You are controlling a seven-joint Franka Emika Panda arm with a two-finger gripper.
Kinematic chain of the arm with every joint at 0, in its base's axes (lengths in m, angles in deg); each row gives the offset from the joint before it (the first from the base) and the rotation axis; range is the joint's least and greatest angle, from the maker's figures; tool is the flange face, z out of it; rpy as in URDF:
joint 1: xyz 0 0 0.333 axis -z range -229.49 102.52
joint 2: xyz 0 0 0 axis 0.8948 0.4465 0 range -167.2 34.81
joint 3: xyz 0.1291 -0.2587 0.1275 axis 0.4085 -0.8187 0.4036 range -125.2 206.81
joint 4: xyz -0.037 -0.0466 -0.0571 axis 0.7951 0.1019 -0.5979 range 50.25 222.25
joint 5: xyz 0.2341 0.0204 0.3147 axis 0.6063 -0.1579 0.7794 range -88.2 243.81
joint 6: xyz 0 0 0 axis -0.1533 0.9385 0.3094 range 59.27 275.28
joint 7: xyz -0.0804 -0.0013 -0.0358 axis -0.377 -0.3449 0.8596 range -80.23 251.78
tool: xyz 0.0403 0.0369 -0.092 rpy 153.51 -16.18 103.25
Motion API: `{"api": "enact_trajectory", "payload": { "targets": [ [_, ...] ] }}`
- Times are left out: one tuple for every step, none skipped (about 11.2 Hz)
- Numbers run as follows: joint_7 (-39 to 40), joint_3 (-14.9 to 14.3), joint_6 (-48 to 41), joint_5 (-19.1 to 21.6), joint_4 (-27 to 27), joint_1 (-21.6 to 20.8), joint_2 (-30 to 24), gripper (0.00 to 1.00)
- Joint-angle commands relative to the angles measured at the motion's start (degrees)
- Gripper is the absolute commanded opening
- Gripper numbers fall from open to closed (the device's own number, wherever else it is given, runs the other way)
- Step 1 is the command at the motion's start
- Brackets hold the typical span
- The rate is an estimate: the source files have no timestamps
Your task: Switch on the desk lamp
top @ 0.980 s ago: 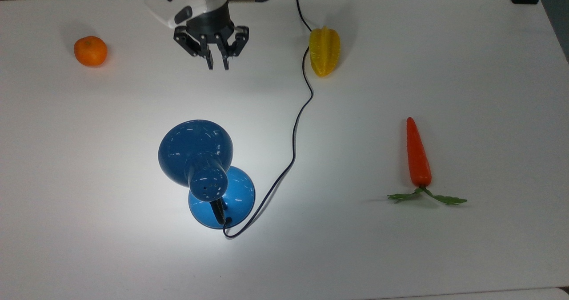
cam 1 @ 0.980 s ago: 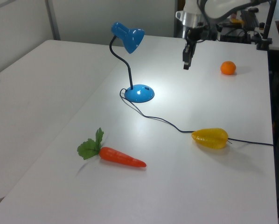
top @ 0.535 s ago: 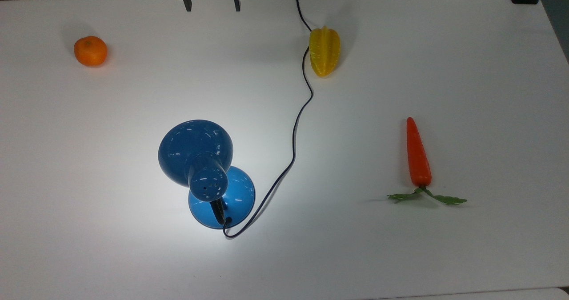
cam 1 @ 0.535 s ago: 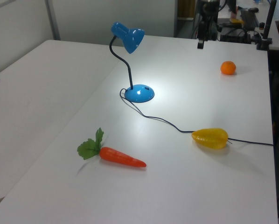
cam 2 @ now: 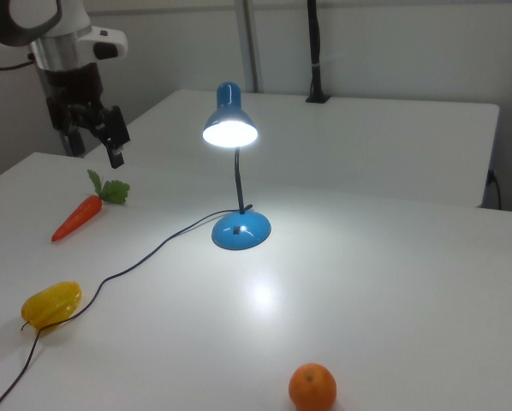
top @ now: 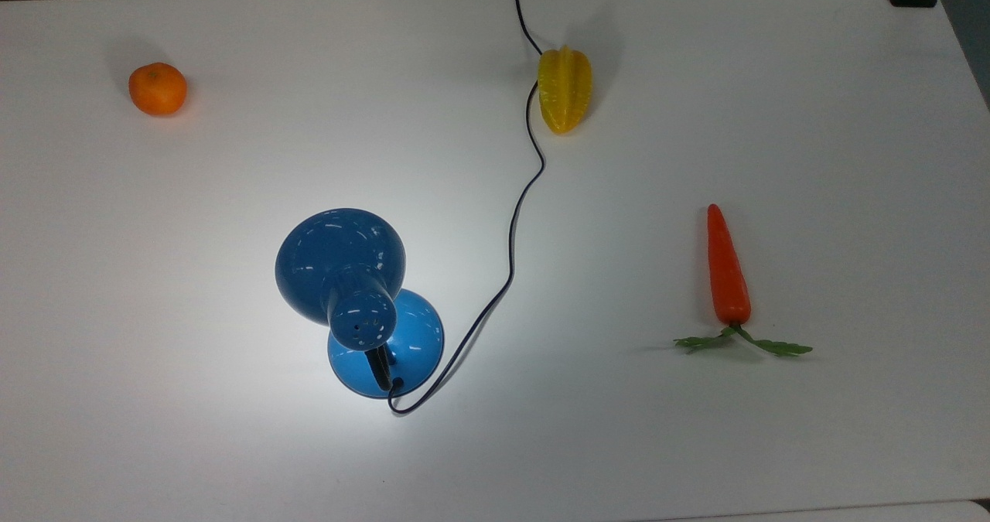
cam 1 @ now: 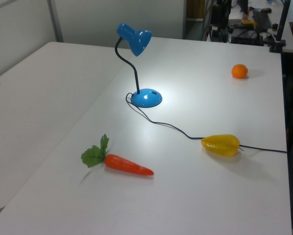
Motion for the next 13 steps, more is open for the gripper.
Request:
{"api": "enact_trajectory", "payload": {
  "targets": [
    [-1.6,1.6,3.2,0.5,-0.6,1.0,0.9,1.00],
    [-0.2,1.6,5.6,0.5,0.3,1.1,1.0,1.00],
    [2.6,1.3,6.6,0.5,0.5,1.1,1.2,1.00],
    [8.2,1.0,7.8,0.4,0.6,1.1,1.6,1.00],
    [11.4,0.5,7.9,0.5,0.7,1.1,1.7,1.00],
    [12.0,-0.2,8.0,0.6,0.7,1.1,1.6,1.00],
    [12.0,-0.3,7.9,0.5,0.7,1.1,1.5,1.00],
    [12.0,-0.3,7.9,0.5,0.7,1.1,1.6,1.00],
    [12.0,-0.3,7.9,0.5,0.7,1.1,1.6,1.00],
    [11.9,-0.3,7.9,0.5,0.7,1.1,1.6,1.00],
    [12.0,-0.3,7.9,0.5,0.7,1.0,1.7,1.00],
    [11.9,-0.3,7.9,0.5,0.7,1.0,1.6,1.00],
    [11.9,-0.3,7.9,0.5,0.7,1.1,1.7,1.00]
  ]
}}
